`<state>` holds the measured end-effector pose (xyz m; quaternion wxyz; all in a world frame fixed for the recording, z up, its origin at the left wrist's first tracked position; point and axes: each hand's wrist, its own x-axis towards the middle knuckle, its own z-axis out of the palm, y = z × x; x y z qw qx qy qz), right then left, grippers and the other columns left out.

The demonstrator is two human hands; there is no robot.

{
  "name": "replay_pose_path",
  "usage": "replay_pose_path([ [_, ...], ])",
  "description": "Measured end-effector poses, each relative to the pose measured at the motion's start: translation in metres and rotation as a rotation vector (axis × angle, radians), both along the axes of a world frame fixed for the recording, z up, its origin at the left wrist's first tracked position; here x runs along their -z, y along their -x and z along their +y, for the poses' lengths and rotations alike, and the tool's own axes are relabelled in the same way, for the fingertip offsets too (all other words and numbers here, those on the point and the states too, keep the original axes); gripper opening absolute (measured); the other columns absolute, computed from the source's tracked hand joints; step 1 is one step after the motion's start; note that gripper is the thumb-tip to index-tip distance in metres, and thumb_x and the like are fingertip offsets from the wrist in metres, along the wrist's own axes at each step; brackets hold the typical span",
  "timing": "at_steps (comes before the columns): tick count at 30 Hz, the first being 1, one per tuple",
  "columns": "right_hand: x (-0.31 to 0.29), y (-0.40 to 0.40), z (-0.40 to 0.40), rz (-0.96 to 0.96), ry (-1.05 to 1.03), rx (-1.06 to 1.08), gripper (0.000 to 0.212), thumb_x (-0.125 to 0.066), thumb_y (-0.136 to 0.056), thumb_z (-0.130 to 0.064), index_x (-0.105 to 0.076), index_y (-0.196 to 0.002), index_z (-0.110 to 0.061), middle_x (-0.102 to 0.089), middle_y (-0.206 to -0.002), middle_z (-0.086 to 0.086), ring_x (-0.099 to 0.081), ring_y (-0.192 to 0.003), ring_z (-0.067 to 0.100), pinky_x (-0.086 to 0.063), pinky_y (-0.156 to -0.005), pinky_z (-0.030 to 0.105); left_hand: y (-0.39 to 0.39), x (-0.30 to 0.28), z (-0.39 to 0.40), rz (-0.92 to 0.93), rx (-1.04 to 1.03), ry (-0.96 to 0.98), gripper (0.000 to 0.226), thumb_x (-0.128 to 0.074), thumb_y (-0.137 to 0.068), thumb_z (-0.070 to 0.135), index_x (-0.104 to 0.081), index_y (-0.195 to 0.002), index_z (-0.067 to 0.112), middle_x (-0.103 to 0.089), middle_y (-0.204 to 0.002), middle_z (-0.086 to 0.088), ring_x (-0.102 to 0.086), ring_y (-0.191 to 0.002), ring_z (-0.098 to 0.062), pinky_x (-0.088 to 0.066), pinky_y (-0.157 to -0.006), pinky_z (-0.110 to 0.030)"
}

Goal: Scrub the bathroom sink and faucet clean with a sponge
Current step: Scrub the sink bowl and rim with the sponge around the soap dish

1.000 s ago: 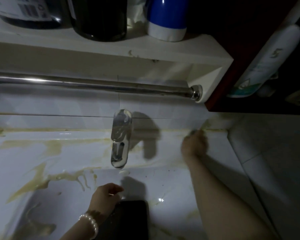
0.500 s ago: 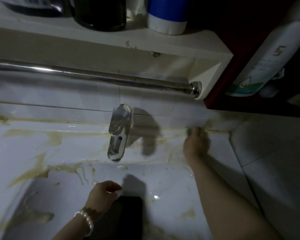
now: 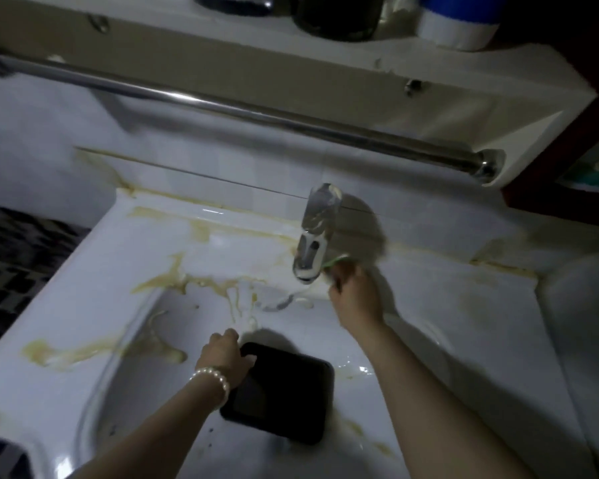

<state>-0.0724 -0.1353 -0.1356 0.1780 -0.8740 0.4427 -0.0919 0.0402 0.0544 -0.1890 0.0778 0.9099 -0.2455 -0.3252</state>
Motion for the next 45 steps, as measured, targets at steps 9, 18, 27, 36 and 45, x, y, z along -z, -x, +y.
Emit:
replay_pose_path([
  [9, 0.007, -0.018, 0.03, 0.077, 0.108, 0.168, 0.034, -0.056, -0.086, -0.01, -0.057, -0.117, 0.005, -0.056, -0.115, 0.029, -0.053, -0.104, 0.042, -0.044, -0.086, 0.043, 0.011, 0.019, 0.036, 0.089, 0.045, -0.025, 0.043, -0.061, -0.084, 0.032, -0.046, -0.119, 0.012, -0.055, -0.119, -0.007, -0.055, -0.11, -0.022, -0.042, -0.086, -0.026],
  [18, -0.005, 0.052, 0.005, 0.328, 0.685, -0.532, 0.032, -0.073, -0.053, -0.005, -0.068, -0.082, -0.014, -0.062, -0.074, 0.012, -0.059, -0.061, 0.031, -0.048, -0.052, 0.033, 0.01, 0.021, 0.038, 0.152, 0.227, 0.009, 0.026, -0.052, -0.087, 0.021, -0.059, -0.11, 0.012, -0.063, -0.109, -0.005, -0.059, -0.103, -0.02, -0.043, -0.079, -0.023],
  [27, -0.024, 0.145, -0.005, 0.98, 0.279, -0.571, 0.034, -0.042, -0.093, -0.012, -0.046, -0.125, -0.02, -0.046, -0.13, 0.006, -0.045, -0.118, 0.026, -0.04, -0.087, 0.036, -0.01, -0.054, 0.008, 0.088, 0.496, 0.274, 0.018, -0.062, -0.078, 0.022, -0.047, -0.068, 0.025, -0.056, -0.072, 0.005, -0.054, -0.074, -0.017, -0.036, -0.063, -0.023],
  [36, -0.004, 0.145, -0.003, 0.799, 0.275, -0.34, 0.026, -0.043, -0.095, -0.024, -0.055, -0.118, -0.023, -0.049, -0.125, 0.007, -0.049, -0.112, 0.03, -0.042, -0.089, 0.037, -0.022, -0.097, 0.0, -0.14, 0.856, 0.252, 0.026, -0.055, -0.088, 0.022, -0.039, -0.068, 0.025, -0.051, -0.08, 0.005, -0.05, -0.075, -0.015, -0.039, -0.066, -0.026],
  [45, 0.023, 0.171, 0.148, 0.824, -0.308, -0.166, 0.046, -0.049, -0.079, -0.046, -0.047, -0.115, -0.019, -0.052, -0.122, 0.009, -0.056, -0.105, 0.03, -0.044, -0.076, 0.034, -0.065, -0.104, 0.044, -0.16, 0.647, 0.336, 0.012, -0.067, -0.08, 0.012, -0.059, -0.074, 0.006, -0.062, -0.076, -0.011, -0.059, -0.075, -0.03, -0.041, -0.066, -0.031],
])
